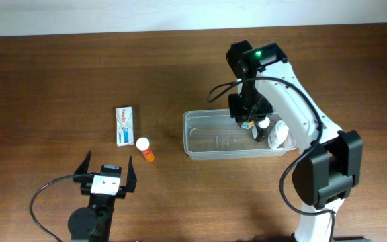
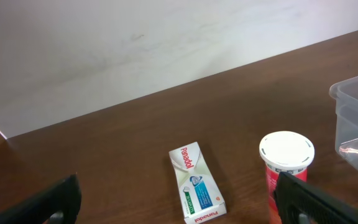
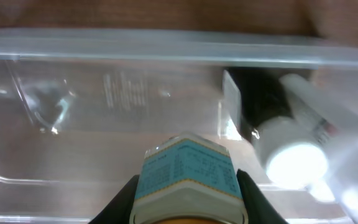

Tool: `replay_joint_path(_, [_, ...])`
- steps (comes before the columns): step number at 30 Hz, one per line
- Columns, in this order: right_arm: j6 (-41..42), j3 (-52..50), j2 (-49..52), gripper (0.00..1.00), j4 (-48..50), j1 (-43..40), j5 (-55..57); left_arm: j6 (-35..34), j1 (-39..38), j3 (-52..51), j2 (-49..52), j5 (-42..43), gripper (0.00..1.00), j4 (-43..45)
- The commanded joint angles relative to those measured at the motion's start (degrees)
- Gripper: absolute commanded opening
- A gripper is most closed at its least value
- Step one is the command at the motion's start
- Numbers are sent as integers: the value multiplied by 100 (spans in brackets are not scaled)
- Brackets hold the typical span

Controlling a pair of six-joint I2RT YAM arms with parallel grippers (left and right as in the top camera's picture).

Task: Pack container
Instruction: 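Carry the jar into the container beside the bottles and release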

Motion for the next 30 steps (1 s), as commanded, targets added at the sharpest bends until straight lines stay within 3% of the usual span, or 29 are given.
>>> replay_joint_path(1, [-168, -238, 11, 29, 280, 28, -245, 7, 33, -26, -46, 63, 99, 2])
replay_joint_path(18, [-203, -1394, 13, 30, 1467, 22, -267, 7, 33, -26, -46, 63, 100, 2])
replay_joint_path(30, [-203, -1683, 17, 33, 2009, 20, -179, 7, 33, -26, -46, 63, 99, 2])
